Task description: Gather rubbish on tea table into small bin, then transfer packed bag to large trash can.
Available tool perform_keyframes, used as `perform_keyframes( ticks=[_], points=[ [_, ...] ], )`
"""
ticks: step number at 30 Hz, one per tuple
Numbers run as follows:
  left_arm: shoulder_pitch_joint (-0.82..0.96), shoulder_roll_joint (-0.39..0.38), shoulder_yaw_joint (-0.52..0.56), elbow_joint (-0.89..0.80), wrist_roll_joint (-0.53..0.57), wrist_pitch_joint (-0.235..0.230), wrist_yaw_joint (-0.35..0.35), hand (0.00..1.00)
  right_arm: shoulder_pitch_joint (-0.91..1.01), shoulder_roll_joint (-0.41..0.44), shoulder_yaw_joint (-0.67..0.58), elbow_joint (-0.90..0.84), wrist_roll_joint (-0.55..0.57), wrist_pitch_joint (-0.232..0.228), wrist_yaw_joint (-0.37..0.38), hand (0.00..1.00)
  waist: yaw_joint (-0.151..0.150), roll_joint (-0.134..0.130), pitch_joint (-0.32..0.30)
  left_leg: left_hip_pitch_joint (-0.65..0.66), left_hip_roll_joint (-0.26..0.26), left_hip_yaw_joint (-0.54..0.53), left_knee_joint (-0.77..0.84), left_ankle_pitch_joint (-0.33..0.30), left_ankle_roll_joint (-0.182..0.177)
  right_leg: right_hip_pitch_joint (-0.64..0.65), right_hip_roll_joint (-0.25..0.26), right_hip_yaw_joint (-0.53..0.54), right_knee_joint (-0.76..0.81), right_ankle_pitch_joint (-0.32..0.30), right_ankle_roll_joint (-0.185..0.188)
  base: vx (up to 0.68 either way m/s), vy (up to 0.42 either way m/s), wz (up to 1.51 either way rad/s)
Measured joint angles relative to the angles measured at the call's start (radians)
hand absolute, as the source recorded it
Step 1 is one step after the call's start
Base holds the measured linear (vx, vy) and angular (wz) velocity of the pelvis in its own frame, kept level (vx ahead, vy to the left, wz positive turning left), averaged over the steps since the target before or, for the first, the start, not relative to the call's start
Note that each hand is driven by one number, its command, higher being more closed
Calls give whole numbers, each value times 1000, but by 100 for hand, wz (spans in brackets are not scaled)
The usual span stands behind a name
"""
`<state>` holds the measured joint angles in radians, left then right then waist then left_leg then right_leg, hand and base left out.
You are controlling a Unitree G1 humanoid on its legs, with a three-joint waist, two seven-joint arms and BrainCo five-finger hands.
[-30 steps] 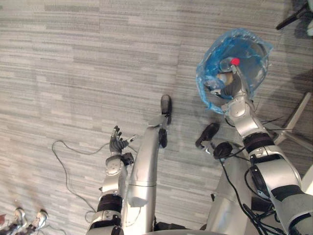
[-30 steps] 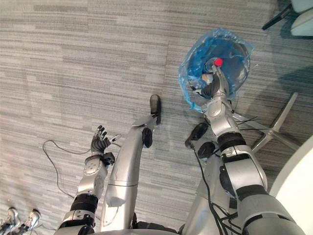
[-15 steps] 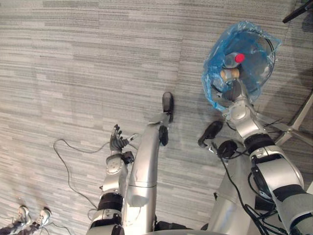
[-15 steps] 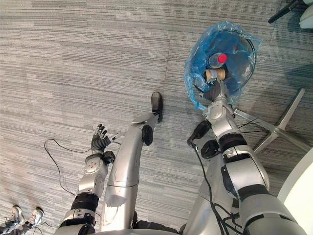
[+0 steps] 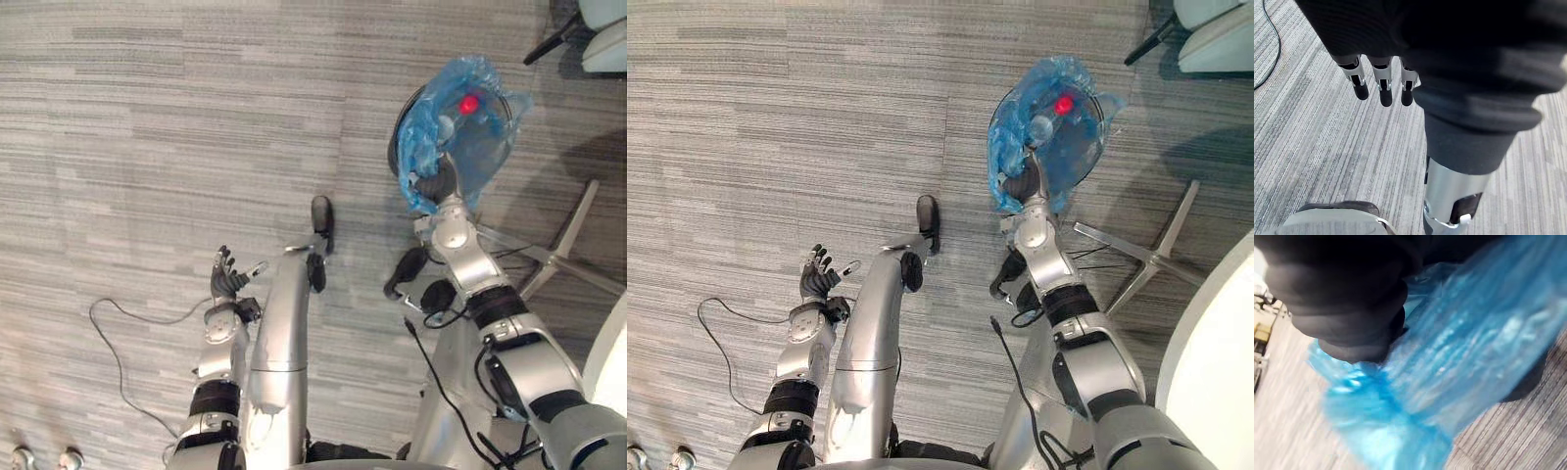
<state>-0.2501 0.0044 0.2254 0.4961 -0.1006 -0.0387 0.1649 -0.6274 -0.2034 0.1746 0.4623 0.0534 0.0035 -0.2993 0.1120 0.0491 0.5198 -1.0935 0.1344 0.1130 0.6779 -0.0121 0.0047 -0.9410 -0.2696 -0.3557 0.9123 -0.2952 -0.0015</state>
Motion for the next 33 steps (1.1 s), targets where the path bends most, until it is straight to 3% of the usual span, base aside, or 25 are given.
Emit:
perform_keyframes(
  ticks=[5,9,13,19,22,27,28,29,30,31,33],
  points=[
    [144,17,-29,7,0,13,-26,0,150,82,43,-138,105,-1,63,100,-22,-39,-8,307,3,41,-173,21,-3,293,47,0,-209,55,10,86,-98,-5],
    [207,61,-75,44,0,13,-46,0,224,103,78,-155,106,-2,99,100,-28,-70,-25,506,-14,52,-342,68,-17,474,80,-2,-369,96,24,144,-69,1],
    [258,103,-104,56,3,14,-66,0,247,114,71,-163,103,4,137,100,-40,-83,-33,664,-17,60,-504,133,-16,619,127,-6,-531,154,26,153,-42,-8],
    [348,105,-106,48,19,13,-78,0,320,117,58,-295,64,2,208,100,-47,-103,-172,853,-31,100,-671,165,-19,779,171,40,-717,214,35,144,2,-24],
    [404,97,-104,-13,29,12,-78,0,319,121,50,-370,29,-24,217,100,-45,-106,-241,927,-32,118,-714,165,-19,828,190,116,-780,250,39,106,11,-55],
    [443,87,-93,-76,33,13,-77,0,292,159,46,-411,14,-40,214,100,-47,-106,-253,999,-31,184,-740,154,-16,822,190,228,-769,302,53,-31,43,-67],
    [434,81,-91,-97,33,14,-77,0,290,158,40,-410,14,-37,213,100,-48,-104,-253,983,-24,189,-706,144,0,803,191,240,-747,318,75,-133,36,-19],
    [421,64,-75,-121,33,13,-78,0,284,159,34,-410,14,-36,210,100,-46,-84,-251,975,1,189,-691,128,22,798,190,245,-662,276,59,-146,26,1],
    [418,59,-65,-138,33,13,-77,0,282,162,32,-410,14,-36,206,100,-49,-83,-252,974,1,185,-682,130,23,785,179,242,-542,222,31,-135,8,33],
    [419,58,-60,-166,34,12,-77,0,277,160,28,-410,14,-36,200,100,-44,-82,-252,975,-7,162,-663,127,27,792,148,245,-341,152,45,-107,16,47],
    [428,55,-41,-205,34,13,-75,0,244,164,41,-411,13,-39,188,100,-38,-84,-256,953,-17,119,-640,125,27,839,128,263,-201,118,76,-188,-15,63]
  ],
)
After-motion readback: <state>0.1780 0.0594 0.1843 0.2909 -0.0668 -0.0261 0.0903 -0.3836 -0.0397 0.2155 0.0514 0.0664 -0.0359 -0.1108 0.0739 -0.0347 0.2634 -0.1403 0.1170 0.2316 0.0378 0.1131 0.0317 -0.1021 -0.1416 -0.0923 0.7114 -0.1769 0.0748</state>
